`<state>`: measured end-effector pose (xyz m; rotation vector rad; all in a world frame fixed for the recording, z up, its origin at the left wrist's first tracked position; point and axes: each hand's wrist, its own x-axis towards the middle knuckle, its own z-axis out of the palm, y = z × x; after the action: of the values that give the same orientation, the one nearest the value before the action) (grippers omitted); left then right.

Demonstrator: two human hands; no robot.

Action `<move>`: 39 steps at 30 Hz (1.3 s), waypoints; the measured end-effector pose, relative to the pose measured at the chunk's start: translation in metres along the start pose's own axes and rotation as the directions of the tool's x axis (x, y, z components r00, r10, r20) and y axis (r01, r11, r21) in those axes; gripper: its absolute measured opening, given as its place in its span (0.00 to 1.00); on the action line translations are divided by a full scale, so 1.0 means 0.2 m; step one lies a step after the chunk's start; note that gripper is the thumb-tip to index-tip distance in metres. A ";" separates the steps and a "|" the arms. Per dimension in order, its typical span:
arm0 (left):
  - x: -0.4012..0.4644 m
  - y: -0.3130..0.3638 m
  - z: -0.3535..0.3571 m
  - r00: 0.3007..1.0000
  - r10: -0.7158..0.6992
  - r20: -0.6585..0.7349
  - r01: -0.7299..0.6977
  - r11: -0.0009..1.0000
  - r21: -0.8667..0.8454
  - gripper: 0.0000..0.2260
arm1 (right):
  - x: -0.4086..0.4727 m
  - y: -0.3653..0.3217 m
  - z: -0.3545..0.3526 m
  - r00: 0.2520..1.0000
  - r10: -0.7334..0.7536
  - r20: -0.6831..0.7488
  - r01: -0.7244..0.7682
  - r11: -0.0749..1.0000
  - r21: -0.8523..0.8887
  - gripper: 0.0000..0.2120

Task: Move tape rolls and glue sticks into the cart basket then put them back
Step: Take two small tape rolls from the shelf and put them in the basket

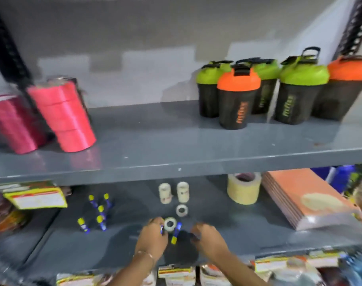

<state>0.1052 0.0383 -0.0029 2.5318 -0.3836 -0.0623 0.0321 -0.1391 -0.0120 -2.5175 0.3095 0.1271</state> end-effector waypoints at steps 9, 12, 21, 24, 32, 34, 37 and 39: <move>0.16 0.06 0.10 0.994 0.029 0.102 -0.062 0.940 0.335 0.11 | 0.28 0.09 0.00 0.995 0.005 -0.099 -0.007 1.000 -0.022 0.16; 0.18 0.08 0.14 0.985 0.057 0.165 -0.123 0.898 0.423 0.14 | 0.38 0.08 0.02 0.999 -0.027 -0.046 0.022 0.993 -0.116 0.24; 0.19 0.06 0.25 0.997 -0.069 0.033 0.055 0.947 0.316 0.09 | 0.41 0.13 0.08 0.988 -0.121 -0.093 0.085 0.941 -0.326 0.15; 0.20 0.05 0.25 0.999 -0.026 -0.044 0.038 0.953 0.302 0.08 | 0.39 0.15 0.07 0.981 -0.158 -0.112 0.118 0.947 -0.299 0.14; 0.10 -0.13 -0.01 0.976 -0.020 -0.215 0.039 0.996 0.082 0.06 | 0.37 -0.05 0.05 0.925 -0.286 -0.250 0.271 0.958 -0.093 0.09; 0.03 -0.25 -0.12 0.949 -0.031 -0.313 0.023 0.999 -0.028 0.10 | 0.37 -0.22 0.09 0.908 -0.355 -0.224 0.354 0.934 -0.048 0.08; -0.11 -0.48 -0.29 0.903 -0.110 -0.414 0.060 0.989 -0.133 0.17 | 0.37 -0.50 0.22 0.835 -0.524 -0.168 0.535 0.844 0.023 0.06; -0.24 -0.68 -0.41 0.867 -0.193 -0.459 0.136 0.979 -0.155 0.21 | 0.35 -0.73 0.36 0.779 -0.610 -0.145 0.624 0.778 0.080 0.04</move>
<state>0.1057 0.2046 -0.0113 2.3528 0.0341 0.4508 0.1345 0.0048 -0.0024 -2.3701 -0.4704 -0.2902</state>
